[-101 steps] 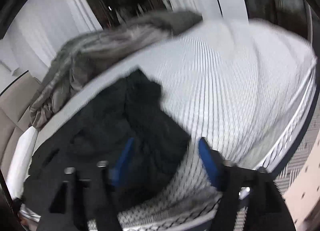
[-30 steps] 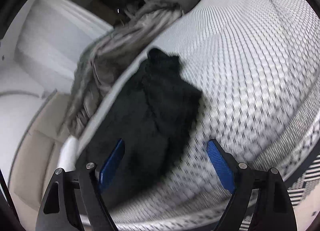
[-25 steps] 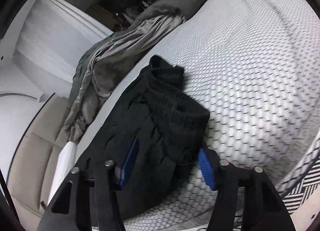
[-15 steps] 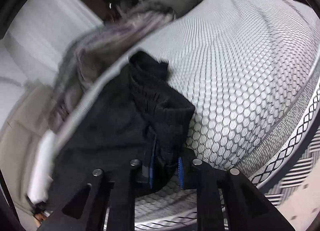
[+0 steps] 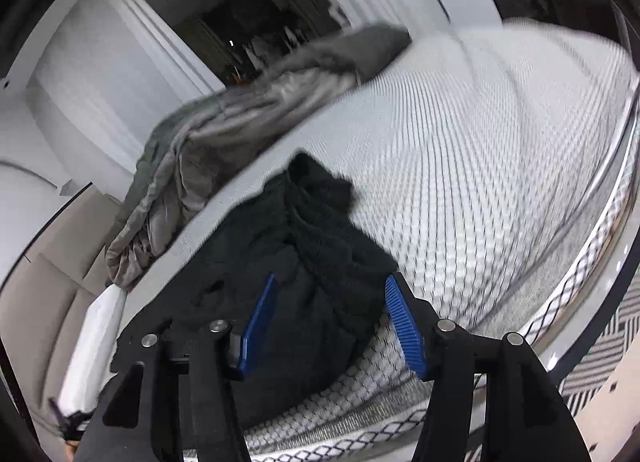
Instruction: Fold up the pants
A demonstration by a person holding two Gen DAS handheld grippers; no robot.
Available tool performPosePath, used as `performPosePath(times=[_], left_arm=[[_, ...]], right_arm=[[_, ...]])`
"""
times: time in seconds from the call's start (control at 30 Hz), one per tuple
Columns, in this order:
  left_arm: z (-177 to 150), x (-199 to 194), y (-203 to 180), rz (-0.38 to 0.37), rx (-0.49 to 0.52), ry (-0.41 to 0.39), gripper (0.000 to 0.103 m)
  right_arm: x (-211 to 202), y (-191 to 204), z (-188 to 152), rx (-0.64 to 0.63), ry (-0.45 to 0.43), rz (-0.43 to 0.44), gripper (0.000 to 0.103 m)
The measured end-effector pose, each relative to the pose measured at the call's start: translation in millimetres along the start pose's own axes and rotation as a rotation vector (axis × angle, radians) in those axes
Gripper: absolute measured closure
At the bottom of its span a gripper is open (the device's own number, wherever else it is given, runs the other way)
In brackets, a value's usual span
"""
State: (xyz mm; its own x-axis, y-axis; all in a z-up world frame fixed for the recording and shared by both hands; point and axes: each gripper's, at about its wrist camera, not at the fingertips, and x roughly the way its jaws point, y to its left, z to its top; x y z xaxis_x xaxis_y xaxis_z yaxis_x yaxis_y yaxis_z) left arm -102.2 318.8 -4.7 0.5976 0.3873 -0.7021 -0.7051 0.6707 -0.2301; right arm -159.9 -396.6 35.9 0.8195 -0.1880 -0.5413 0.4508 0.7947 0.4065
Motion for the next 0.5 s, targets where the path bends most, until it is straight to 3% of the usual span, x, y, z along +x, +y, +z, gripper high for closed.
performPosePath(times=[0.07,0.1,0.17,0.27,0.37,0.5], left_arm=[[10.7,-8.9,-4.4,-0.08,0.004,-0.017,0.015],[15.9,-11.4,-7.9,-0.134,-0.006,-0.021,0.007],[23.4,-8.8,-18.0,-0.233,-0.033,0.004,0.001],[32.0,12.2,-42.7,-0.342,-0.054,0.095,0.001],[38.3,48.0,-77.2,-0.346,-0.037,0.163,0.003],[39.3,109.2,-111.9,-0.373,-0.072,0.308,0.019]], right_arm=[[-10.3,19.0,8.2,-0.035,-0.059,0.0,0.039],[-14.4,24.6,11.8,-0.044,-0.074,0.017,0.025],[-15.3,34.2,20.9,-0.041,-0.074,0.075,0.007],[-8.8,49.0,30.1,-0.068,-0.085,0.104,0.002],[12.1,65.2,38.6,-0.119,-0.035,0.076,0.001],[32.5,74.1,43.8,-0.103,0.017,0.097,0.001]])
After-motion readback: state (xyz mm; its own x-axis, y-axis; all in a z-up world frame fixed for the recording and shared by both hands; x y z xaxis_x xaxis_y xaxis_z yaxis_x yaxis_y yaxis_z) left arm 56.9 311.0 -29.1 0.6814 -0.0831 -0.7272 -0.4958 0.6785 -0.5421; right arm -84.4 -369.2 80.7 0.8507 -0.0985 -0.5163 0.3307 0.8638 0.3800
